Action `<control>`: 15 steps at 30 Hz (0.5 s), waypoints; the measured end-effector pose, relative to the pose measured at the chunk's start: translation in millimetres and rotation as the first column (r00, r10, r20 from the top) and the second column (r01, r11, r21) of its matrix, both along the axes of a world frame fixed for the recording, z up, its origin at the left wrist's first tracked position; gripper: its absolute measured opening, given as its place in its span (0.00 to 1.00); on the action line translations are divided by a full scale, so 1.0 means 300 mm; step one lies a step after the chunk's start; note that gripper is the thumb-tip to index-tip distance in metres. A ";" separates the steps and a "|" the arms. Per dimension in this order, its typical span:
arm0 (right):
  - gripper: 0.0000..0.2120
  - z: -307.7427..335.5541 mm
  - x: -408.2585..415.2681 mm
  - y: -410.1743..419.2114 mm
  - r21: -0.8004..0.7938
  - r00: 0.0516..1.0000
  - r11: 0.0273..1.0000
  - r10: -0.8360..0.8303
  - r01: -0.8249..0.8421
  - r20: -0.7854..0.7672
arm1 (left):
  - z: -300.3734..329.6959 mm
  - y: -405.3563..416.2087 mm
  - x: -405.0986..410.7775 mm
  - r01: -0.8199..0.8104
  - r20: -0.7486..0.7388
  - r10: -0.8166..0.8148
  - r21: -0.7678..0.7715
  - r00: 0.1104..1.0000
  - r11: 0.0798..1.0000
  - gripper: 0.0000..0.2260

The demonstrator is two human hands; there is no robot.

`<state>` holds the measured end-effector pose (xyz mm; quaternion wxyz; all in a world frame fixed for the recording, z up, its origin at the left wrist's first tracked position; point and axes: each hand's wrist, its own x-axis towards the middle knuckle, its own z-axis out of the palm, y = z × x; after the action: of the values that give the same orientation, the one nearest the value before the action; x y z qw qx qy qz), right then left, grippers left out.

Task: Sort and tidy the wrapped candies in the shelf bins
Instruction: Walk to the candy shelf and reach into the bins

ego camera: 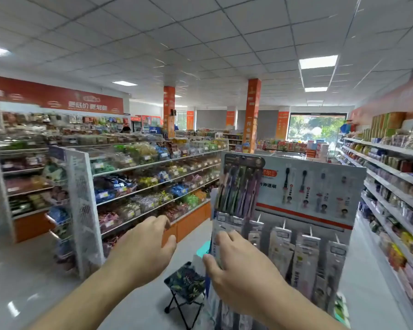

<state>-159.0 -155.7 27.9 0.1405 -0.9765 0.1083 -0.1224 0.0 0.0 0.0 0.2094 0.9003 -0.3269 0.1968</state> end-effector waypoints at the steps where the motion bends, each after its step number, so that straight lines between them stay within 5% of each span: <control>1: 0.16 -0.014 0.056 0.036 0.004 1.000 1.000 0.009 -0.009 -0.016 | -0.018 0.037 0.044 -0.002 0.003 0.002 0.008 1.000 1.000 0.14; 15: 0.17 -0.174 0.735 0.325 0.029 0.996 0.997 0.075 -0.074 -0.039 | -0.217 0.364 0.600 -0.127 -0.113 0.128 0.011 0.985 0.992 0.14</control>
<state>61.5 -58.1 -24.3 0.1565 -0.9800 0.0761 -0.0961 180.1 109.3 -65.1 0.2127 0.9295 -0.2567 0.1577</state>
